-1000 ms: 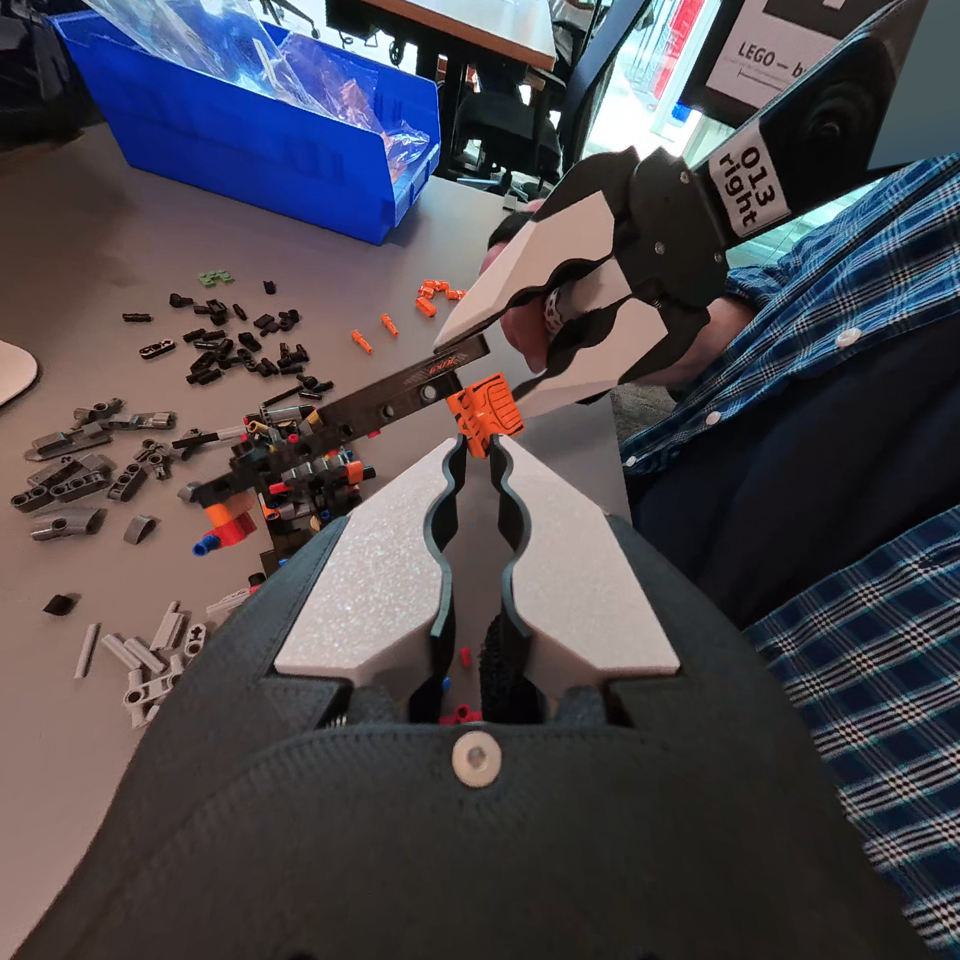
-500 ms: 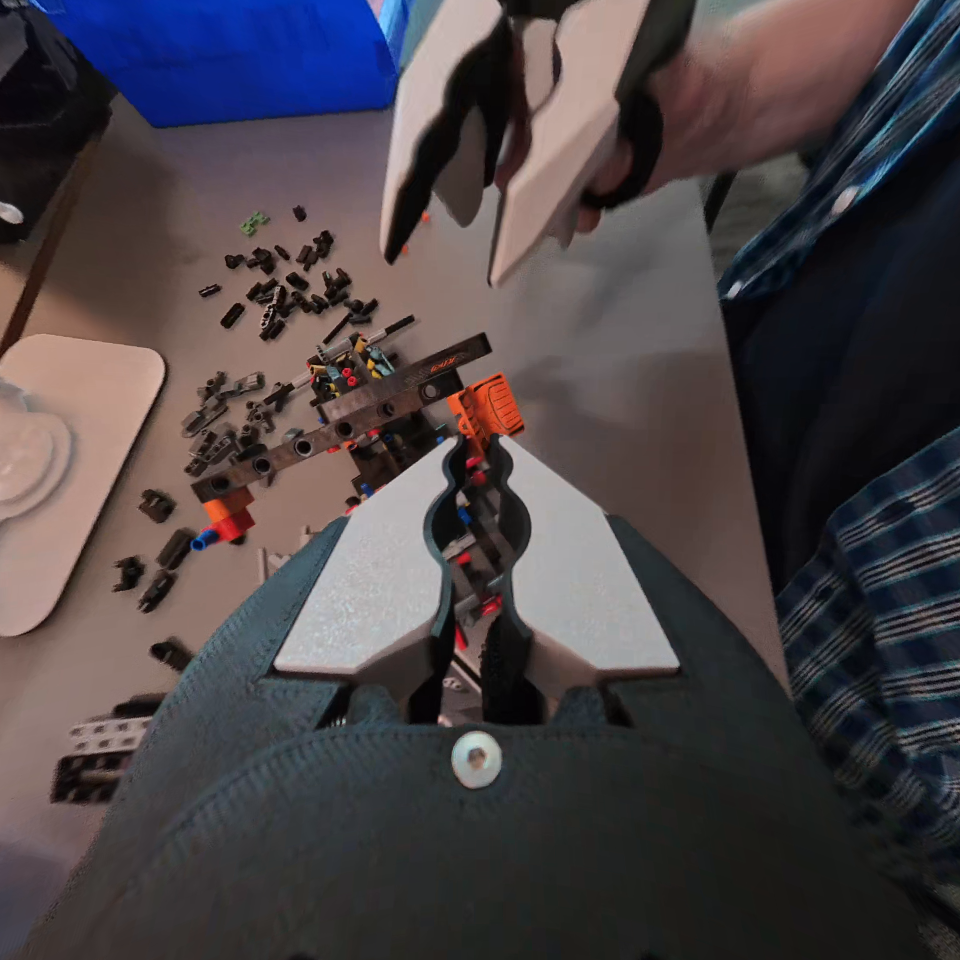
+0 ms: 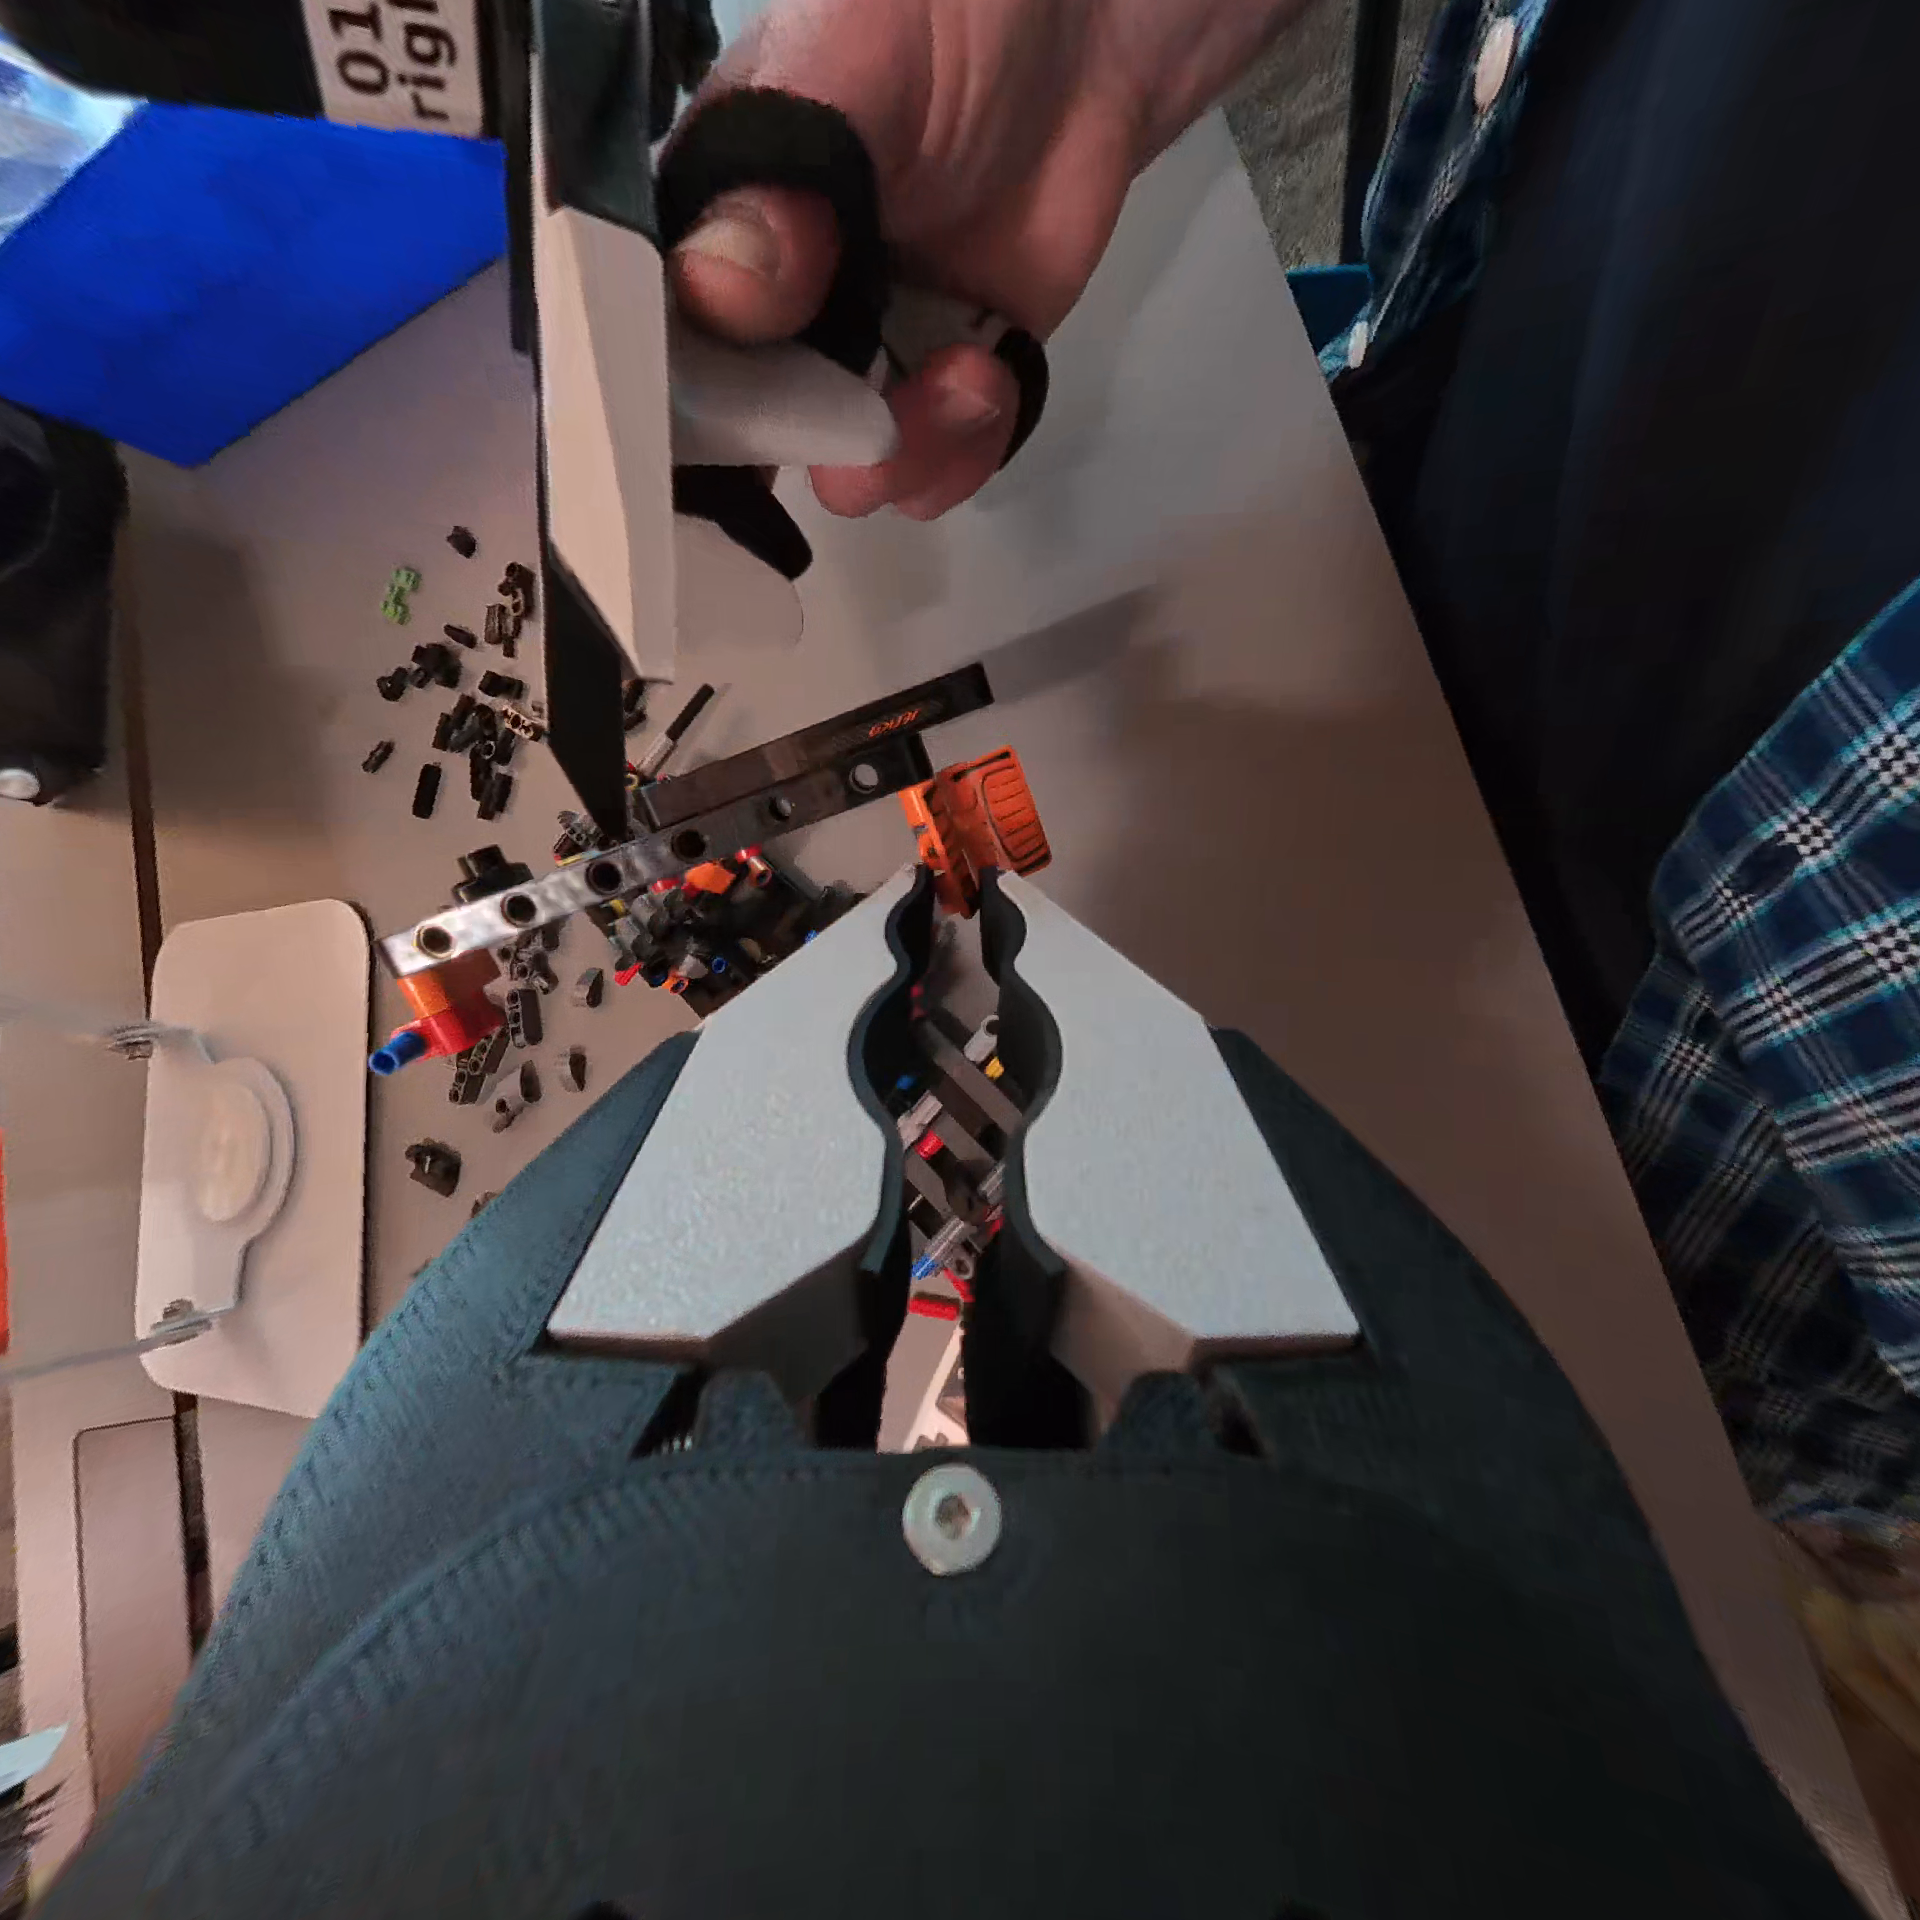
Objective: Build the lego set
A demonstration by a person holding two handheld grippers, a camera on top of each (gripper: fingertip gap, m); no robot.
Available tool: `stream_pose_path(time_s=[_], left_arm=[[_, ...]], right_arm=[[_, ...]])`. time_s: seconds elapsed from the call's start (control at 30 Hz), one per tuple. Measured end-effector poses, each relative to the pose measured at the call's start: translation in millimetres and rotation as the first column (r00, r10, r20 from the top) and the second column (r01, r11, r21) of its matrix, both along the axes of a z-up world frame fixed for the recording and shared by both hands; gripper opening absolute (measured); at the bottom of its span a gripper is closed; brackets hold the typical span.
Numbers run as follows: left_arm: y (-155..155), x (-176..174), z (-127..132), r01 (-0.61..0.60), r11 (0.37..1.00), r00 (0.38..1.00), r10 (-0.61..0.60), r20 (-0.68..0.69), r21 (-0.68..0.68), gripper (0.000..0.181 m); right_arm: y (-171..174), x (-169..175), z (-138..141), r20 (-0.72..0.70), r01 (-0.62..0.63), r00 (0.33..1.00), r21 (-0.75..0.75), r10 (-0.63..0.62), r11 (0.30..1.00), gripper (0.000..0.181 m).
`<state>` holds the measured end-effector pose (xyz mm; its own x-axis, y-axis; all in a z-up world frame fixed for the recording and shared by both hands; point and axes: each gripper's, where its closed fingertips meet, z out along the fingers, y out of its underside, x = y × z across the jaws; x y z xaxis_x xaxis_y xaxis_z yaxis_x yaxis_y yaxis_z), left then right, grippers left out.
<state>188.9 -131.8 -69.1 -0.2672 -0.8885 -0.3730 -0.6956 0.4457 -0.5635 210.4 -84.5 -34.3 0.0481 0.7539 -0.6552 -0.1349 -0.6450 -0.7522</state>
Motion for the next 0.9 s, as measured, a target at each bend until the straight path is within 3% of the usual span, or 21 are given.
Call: stream_pose_path(time_s=[0.03,0.13,0.37,0.9], left_arm=[[0.1,0.4,-2.5,0.001,1.000,1.000,-0.001,-0.019,0.013,0.008],[-1.7,1.4,-11.5,0.015,0.999,0.997,-0.012,-0.075,0.035,0.008],[-3.1,9.0,-14.0,0.042,0.996,0.993,-0.033,-0.114,0.074,0.008],[7.4,20.1,-9.9,0.036,0.998,0.997,-0.033,-0.071,0.051,0.008]], right_arm=[[-2.1,-1.2,-0.3,-0.007,-0.018,1.000,-0.010,0.018,1.000,0.056],[-3.7,-3.8,-5.3,0.014,-0.031,0.999,-0.032,0.032,0.999,0.051],[7.8,8.4,-11.2,0.057,0.046,0.997,-0.029,-0.044,0.999,0.000],[6.4,31.3,-0.9,0.099,0.070,0.992,0.056,-0.075,0.996,0.000]])
